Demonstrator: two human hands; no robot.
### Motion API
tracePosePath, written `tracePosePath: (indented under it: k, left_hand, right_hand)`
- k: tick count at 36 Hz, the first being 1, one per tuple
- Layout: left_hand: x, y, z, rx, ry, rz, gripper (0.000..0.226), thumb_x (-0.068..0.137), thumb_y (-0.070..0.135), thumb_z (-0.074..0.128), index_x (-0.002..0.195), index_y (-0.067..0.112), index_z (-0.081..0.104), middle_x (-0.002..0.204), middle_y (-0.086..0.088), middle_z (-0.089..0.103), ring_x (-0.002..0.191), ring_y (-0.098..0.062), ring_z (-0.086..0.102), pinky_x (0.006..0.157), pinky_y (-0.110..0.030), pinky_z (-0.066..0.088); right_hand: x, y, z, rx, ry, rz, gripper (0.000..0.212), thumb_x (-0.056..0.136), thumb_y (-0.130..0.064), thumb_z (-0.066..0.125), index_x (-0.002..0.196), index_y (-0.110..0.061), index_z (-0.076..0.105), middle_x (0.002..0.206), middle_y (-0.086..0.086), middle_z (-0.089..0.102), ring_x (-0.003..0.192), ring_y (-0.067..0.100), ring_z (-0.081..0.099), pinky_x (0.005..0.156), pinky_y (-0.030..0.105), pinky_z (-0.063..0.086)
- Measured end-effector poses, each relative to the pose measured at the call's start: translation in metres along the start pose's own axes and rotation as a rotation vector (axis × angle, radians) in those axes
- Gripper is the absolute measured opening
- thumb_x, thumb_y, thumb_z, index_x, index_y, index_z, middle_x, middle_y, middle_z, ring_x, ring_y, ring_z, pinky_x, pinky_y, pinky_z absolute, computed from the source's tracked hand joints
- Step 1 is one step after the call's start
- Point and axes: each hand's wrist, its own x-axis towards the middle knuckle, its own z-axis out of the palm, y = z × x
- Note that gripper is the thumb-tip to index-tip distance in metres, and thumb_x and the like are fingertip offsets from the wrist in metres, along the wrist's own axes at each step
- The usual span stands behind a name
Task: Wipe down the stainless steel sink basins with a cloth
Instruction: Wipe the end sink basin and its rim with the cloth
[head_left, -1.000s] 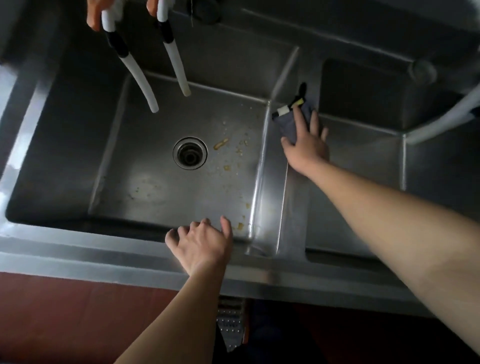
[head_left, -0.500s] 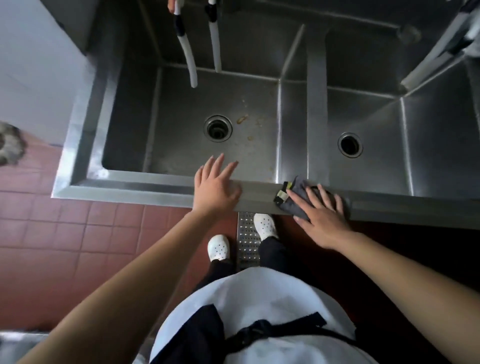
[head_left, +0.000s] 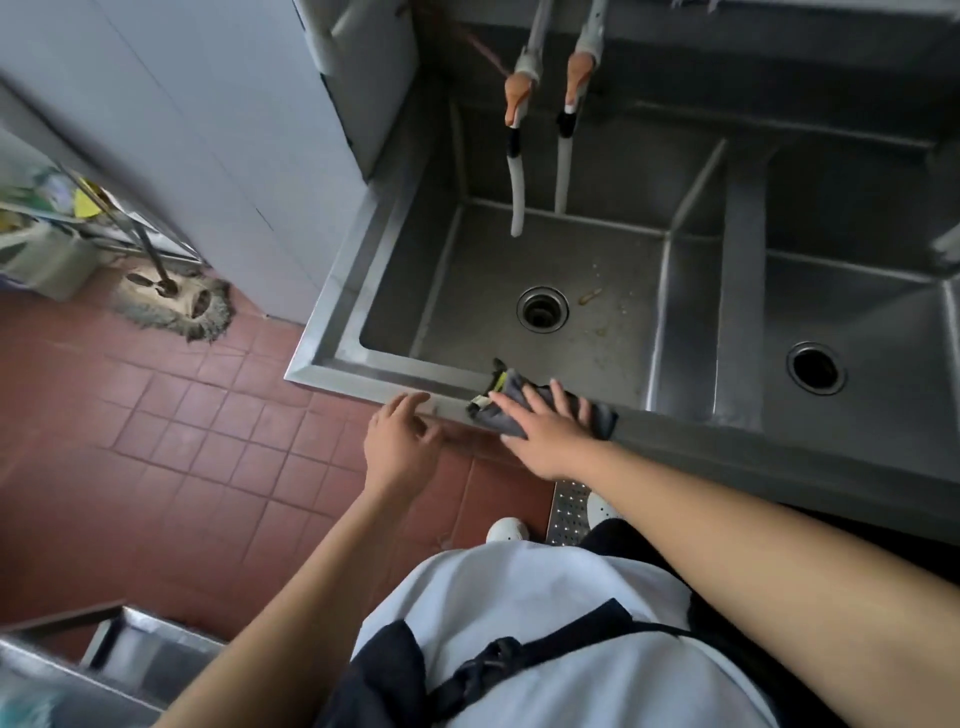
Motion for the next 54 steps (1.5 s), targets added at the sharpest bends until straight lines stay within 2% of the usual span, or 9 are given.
tracePosePath:
  k: [6, 10, 16, 24, 30, 37, 43, 47, 54]
  left_hand:
    - [-0.019, 0.034, -0.010, -0.493, -0.056, 0.032, 0.031, 0.084, 0.016, 0.066, 0.113, 0.028, 0.065, 0.113, 0.011, 0.069, 0.106, -0.007, 0.064, 0.091, -0.027, 0.053]
    - [-0.011, 0.084, -0.005, -0.528, -0.285, 0.141, 0.080, 0.070, 0.054, 0.079, 0.140, 0.034, 0.048, 0.129, 0.018, 0.059, 0.111, 0.009, 0.056, 0.090, -0.018, 0.049]
    - [0.001, 0.156, 0.033, -0.291, -0.258, 0.279, 0.083, 0.075, 0.032, 0.083, 0.145, 0.031, 0.039, 0.135, 0.000, 0.057, 0.120, -0.018, 0.058, 0.102, -0.044, 0.048]
    - [0.006, 0.214, 0.085, -0.215, -0.188, 0.267, 0.053, 0.082, 0.020, 0.075, 0.130, 0.031, 0.053, 0.095, 0.024, 0.065, 0.087, 0.008, 0.063, 0.075, -0.002, 0.044]
    - [0.030, 0.231, 0.110, -0.476, -0.272, -0.079, 0.024, 0.085, -0.008, 0.061, 0.101, 0.009, 0.065, 0.098, -0.016, 0.071, 0.093, -0.035, 0.067, 0.088, -0.045, 0.053]
    - [0.078, 0.212, 0.131, -0.738, -0.288, -0.608, 0.024, 0.094, 0.004, 0.056, 0.115, 0.013, 0.062, 0.107, -0.015, 0.065, 0.098, -0.035, 0.065, 0.080, -0.052, 0.058]
    - [0.144, 0.198, 0.160, -0.863, -0.442, -0.882, 0.022, 0.088, -0.004, 0.058, 0.109, 0.002, 0.053, 0.096, -0.023, 0.071, 0.082, -0.033, 0.070, 0.062, -0.038, 0.060]
    - [0.205, 0.191, 0.195, -0.852, -0.535, -0.789, 0.041, 0.097, 0.006, 0.038, 0.080, -0.002, 0.074, 0.084, -0.025, 0.073, 0.080, -0.036, 0.073, 0.067, -0.035, 0.060]
    - [0.312, 0.223, 0.258, -1.326, -0.367, -0.550, 0.032, 0.103, 0.007, 0.039, 0.134, 0.007, 0.047, 0.119, -0.016, 0.065, 0.092, -0.031, 0.072, 0.076, -0.046, 0.060]
  right_hand:
    - [0.004, -0.045, -0.056, 0.883, 0.118, -0.118, 0.041, 0.100, -0.030, 0.051, 0.140, -0.026, 0.050, 0.154, 0.006, 0.040, 0.143, 0.025, 0.035, 0.119, 0.036, 0.023]
    - [-0.020, -0.026, -0.090, 1.272, 0.177, -0.128, 0.014, 0.099, -0.029, 0.054, 0.108, -0.022, 0.062, 0.122, 0.004, 0.066, 0.114, 0.019, 0.060, 0.103, 0.034, 0.044]
    - [-0.039, 0.028, -0.127, 1.527, 0.230, -0.046, 0.034, 0.098, -0.026, 0.053, 0.132, -0.026, 0.053, 0.124, 0.012, 0.065, 0.114, 0.032, 0.062, 0.104, 0.053, 0.046]
    - [-0.057, 0.113, -0.145, 1.468, 0.104, -0.120, 0.049, 0.091, -0.045, 0.057, 0.139, -0.044, 0.047, 0.123, -0.007, 0.066, 0.111, 0.014, 0.062, 0.087, 0.033, 0.051]
    - [-0.057, 0.182, -0.145, 1.411, 0.046, -0.042, 0.043, 0.099, -0.039, 0.050, 0.141, -0.039, 0.046, 0.131, -0.005, 0.060, 0.113, 0.012, 0.060, 0.097, 0.033, 0.046]
    - [-0.021, 0.238, -0.155, 0.859, 0.484, 0.218, 0.044, 0.094, -0.029, 0.058, 0.137, -0.020, 0.055, 0.144, 0.003, 0.051, 0.133, 0.020, 0.047, 0.106, 0.028, 0.035]
    - [0.028, 0.264, -0.173, 0.416, 0.485, 0.324, 0.064, 0.092, -0.040, 0.056, 0.150, -0.030, 0.033, 0.164, 0.006, 0.011, 0.150, 0.029, 0.012, 0.119, 0.051, 0.022]
    - [0.078, 0.283, -0.193, 0.184, 0.444, 0.333, 0.073, 0.093, -0.043, 0.051, 0.155, -0.034, 0.013, 0.165, -0.001, -0.012, 0.152, 0.027, -0.008, 0.120, 0.055, 0.009]
    - [0.167, 0.320, -0.234, 0.032, 0.558, 0.396, 0.074, 0.094, -0.050, 0.044, 0.156, -0.036, 0.006, 0.166, -0.003, -0.008, 0.152, 0.022, -0.011, 0.119, 0.059, 0.001]
